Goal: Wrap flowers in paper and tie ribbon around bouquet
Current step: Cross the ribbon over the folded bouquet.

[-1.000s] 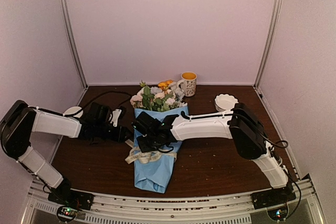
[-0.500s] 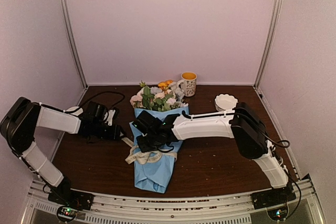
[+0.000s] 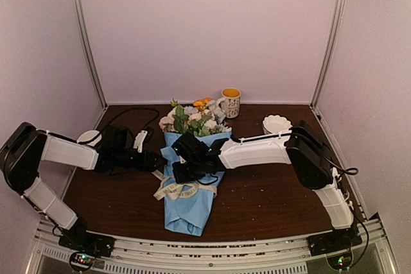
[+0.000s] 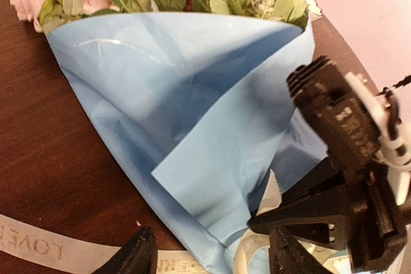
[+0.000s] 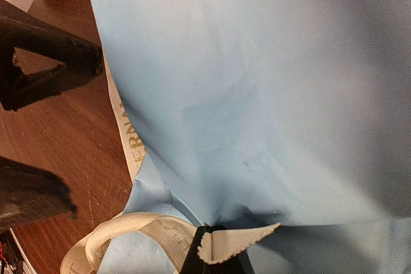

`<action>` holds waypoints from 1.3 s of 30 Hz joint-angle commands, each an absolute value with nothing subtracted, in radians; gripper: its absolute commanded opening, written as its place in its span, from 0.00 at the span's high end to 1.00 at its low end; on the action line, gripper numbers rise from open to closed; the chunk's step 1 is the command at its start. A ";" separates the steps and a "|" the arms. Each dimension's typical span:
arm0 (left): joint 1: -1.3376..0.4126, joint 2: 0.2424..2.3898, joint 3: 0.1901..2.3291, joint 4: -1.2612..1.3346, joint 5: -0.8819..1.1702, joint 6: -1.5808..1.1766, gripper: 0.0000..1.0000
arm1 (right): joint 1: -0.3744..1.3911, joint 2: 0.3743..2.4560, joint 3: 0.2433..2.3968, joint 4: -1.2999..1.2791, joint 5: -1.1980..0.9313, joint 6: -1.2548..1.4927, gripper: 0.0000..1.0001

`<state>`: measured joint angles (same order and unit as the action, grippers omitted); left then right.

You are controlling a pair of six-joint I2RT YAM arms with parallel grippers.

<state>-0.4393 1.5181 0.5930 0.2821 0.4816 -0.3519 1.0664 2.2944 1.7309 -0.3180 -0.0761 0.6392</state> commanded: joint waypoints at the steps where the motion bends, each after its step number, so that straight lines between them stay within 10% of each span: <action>1: -0.446 1.574 0.645 0.274 0.452 -0.331 0.36 | 1.060 2.233 1.712 -0.262 -0.099 0.659 1.00; 11: -0.470 1.681 0.696 0.327 0.502 -0.340 0.38 | 1.056 2.184 1.651 -0.186 -0.117 0.674 1.00; 18: -0.483 1.703 0.715 0.306 0.495 -0.325 1.00 | 1.049 2.180 1.645 -0.198 -0.107 0.679 0.98; 39: -0.483 1.702 0.702 0.240 0.435 -0.283 1.00 | 1.020 2.025 1.506 -0.178 0.030 0.700 1.00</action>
<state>-0.4828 1.7023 0.7029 0.2512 0.4557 -0.3130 1.0229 2.1185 1.5455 -0.2039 -0.0467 0.7025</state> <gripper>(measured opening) 0.011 0.016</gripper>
